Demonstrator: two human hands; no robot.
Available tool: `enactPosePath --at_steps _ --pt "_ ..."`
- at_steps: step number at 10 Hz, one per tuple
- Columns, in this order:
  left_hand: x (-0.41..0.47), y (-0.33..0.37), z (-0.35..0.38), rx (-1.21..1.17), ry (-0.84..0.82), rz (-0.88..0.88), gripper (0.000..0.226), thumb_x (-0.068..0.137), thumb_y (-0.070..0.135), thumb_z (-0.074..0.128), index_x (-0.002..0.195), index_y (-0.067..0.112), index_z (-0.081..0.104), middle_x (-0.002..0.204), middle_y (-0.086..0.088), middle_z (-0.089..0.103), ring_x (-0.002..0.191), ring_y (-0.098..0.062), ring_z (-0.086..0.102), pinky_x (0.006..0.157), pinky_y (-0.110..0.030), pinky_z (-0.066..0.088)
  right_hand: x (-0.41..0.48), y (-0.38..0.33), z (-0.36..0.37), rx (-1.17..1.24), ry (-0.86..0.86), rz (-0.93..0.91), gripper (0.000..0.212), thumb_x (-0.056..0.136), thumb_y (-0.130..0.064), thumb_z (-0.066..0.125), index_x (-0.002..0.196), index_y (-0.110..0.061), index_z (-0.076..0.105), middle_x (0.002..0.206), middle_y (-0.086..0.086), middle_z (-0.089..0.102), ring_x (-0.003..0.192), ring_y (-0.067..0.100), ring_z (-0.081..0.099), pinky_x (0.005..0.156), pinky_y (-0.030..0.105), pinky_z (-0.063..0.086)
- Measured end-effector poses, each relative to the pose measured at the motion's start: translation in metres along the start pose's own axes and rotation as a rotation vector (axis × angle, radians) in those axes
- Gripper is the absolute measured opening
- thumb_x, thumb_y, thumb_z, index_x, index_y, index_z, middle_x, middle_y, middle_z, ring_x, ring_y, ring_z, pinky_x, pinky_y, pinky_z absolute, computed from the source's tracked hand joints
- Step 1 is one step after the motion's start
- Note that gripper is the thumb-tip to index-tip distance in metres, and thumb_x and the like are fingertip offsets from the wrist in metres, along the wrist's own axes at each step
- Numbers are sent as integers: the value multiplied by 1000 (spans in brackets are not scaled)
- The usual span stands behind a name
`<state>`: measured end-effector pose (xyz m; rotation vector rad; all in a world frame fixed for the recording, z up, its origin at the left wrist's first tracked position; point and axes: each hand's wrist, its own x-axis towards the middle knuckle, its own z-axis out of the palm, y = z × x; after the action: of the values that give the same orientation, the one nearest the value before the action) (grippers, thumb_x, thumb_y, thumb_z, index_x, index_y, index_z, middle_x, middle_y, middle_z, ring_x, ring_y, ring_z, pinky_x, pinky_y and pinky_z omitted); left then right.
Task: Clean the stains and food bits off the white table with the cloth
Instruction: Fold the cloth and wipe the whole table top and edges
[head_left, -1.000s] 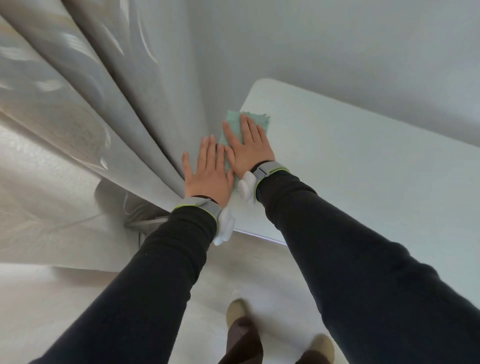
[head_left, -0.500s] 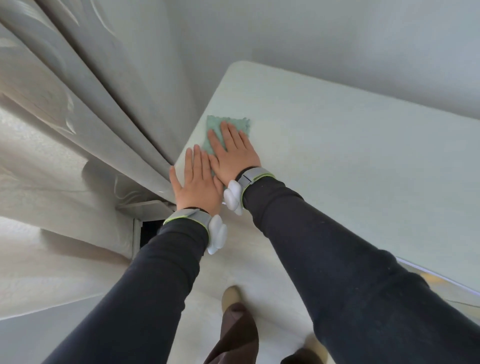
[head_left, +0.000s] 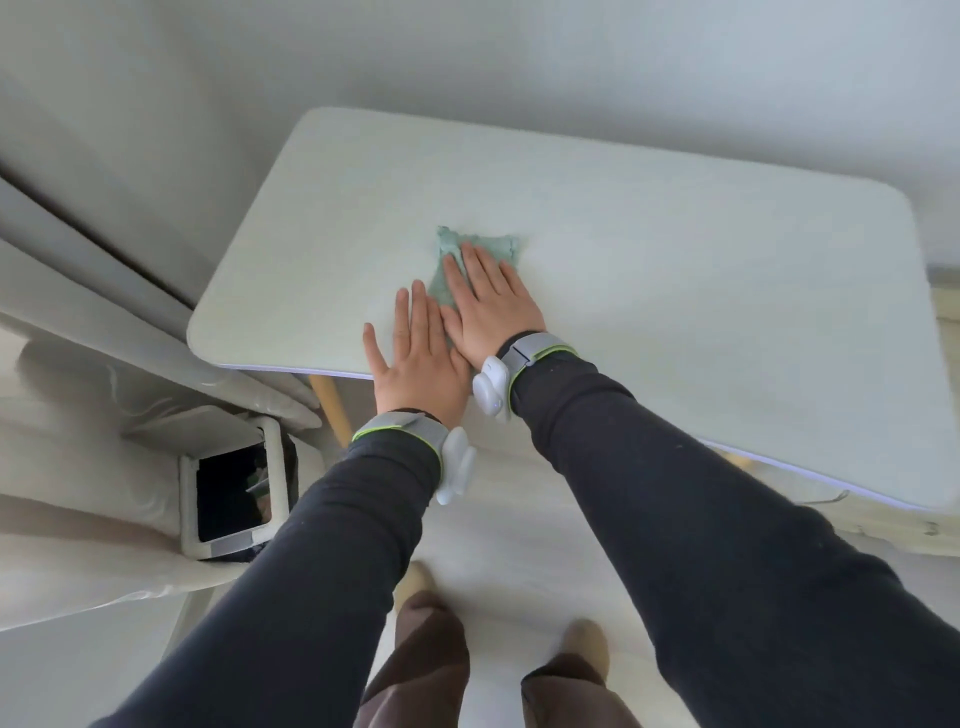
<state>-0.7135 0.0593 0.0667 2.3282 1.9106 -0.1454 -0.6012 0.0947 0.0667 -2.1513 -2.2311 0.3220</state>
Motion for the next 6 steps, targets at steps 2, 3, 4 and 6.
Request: enactPosePath --at_steps 2,3,4,6 --pt "-24 86 6 -7 10 125 56 100 32 11 152 19 -6 160 4 -17 147 -13 -17 118 -50 -8 -56 81 -8 -8 31 104 59 101 -38 22 152 -14 5 161 8 1 150 20 0 122 39 3" --pt "-35 126 9 -12 20 177 57 99 31 11 152 19 -5 160 4 -15 147 -13 -16 119 -50 -7 -82 118 -12 -9 35 153 59 100 -38 22 152 -14 6 161 8 2 150 20 0 122 39 3" --pt "-46 159 11 -12 19 222 57 99 30 11 152 18 -5 160 3 -15 147 -14 -16 119 -51 -6 -104 149 -15 -9 43 187 59 100 -38 22 152 -14 5 161 8 2 150 20 0 123 39 3" --pt "-72 241 16 -15 4 342 57 99 31 10 152 17 -4 160 2 -15 147 -15 -18 118 -51 -7 -164 223 -18 -17 75 301 59 100 -38 21 152 -15 5 161 7 1 150 19 0 123 38 3"
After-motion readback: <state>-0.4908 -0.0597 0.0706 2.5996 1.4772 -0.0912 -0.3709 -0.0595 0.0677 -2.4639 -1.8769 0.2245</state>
